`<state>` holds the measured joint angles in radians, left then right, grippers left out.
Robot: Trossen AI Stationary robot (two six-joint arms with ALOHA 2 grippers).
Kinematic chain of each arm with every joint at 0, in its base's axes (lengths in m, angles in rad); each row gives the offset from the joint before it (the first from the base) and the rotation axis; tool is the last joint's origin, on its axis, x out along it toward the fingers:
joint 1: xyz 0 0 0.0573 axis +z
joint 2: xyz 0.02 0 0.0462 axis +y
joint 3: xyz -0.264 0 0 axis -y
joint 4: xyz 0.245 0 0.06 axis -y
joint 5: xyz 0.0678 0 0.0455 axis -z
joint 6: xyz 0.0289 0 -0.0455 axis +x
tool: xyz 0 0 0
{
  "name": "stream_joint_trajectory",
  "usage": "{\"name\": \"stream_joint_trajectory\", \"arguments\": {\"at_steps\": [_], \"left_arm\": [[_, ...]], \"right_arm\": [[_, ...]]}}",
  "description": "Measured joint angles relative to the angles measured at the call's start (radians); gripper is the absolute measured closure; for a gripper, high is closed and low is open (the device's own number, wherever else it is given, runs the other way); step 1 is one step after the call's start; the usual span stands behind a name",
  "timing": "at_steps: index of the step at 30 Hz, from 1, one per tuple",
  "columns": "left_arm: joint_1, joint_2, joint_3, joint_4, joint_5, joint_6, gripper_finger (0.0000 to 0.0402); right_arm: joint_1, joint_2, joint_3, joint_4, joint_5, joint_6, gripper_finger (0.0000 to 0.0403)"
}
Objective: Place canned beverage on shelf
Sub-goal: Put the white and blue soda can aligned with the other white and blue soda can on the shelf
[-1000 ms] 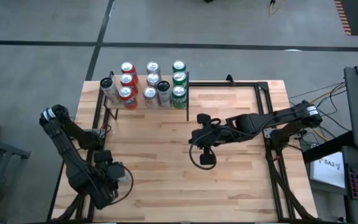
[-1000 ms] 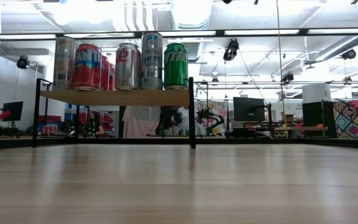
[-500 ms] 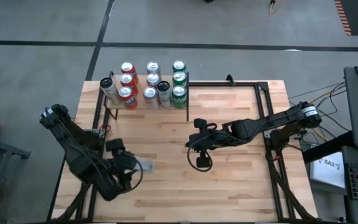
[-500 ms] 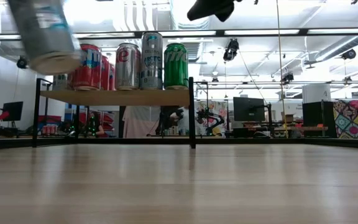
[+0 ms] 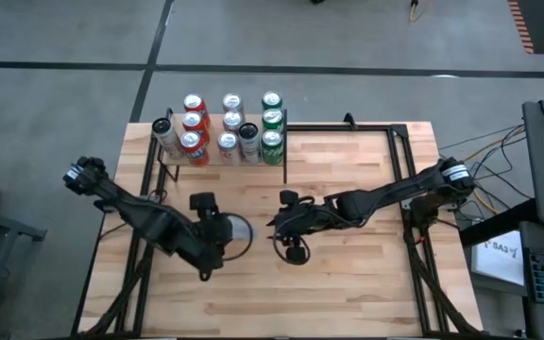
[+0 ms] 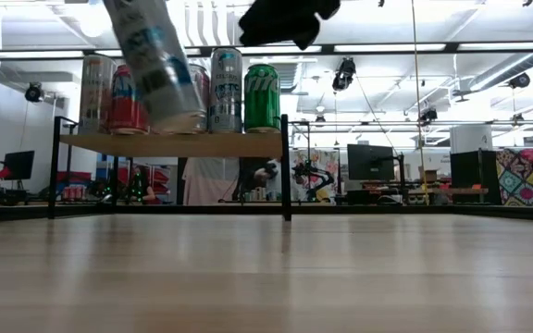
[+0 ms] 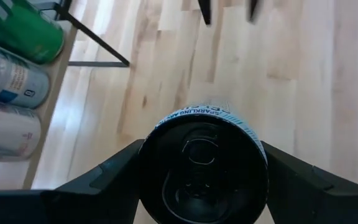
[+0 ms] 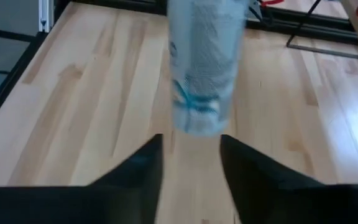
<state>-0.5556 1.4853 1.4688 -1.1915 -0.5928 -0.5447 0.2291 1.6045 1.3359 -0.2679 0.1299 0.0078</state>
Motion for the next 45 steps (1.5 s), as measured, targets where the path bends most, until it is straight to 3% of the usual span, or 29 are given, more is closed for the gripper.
{"name": "stream_joint_trajectory", "arguments": {"at_steps": [9,13,16,29,34,39,45], "left_arm": [[0.027,0.000,-0.026,0.089,0.002,0.007,0.0147],[0.028,0.000,-0.026,0.129,0.001,0.005,0.0146],[0.031,0.000,-0.026,0.145,0.001,0.005,0.0146],[0.037,0.000,-0.025,0.247,-0.029,0.082,0.0145],[0.037,0.000,-0.025,0.273,-0.036,0.119,0.0140],[0.037,0.000,-0.025,0.304,-0.083,0.133,0.0100],[0.037,-0.001,-0.024,0.300,-0.086,0.194,0.0053]], "right_arm": [[-0.003,0.057,0.033,0.090,0.012,-0.024,0.0098],[-0.013,0.073,0.033,0.129,0.028,-0.031,0.0051],[-0.016,0.090,0.033,0.140,0.026,-0.035,0.0037],[-0.020,0.114,0.032,0.201,0.027,-0.045,0.0040],[-0.024,0.114,0.032,0.202,0.019,-0.010,0.0092],[-0.027,0.115,0.032,0.198,0.029,-0.012,0.0176],[-0.028,0.118,0.030,0.187,0.031,-0.026,0.0176]]}}
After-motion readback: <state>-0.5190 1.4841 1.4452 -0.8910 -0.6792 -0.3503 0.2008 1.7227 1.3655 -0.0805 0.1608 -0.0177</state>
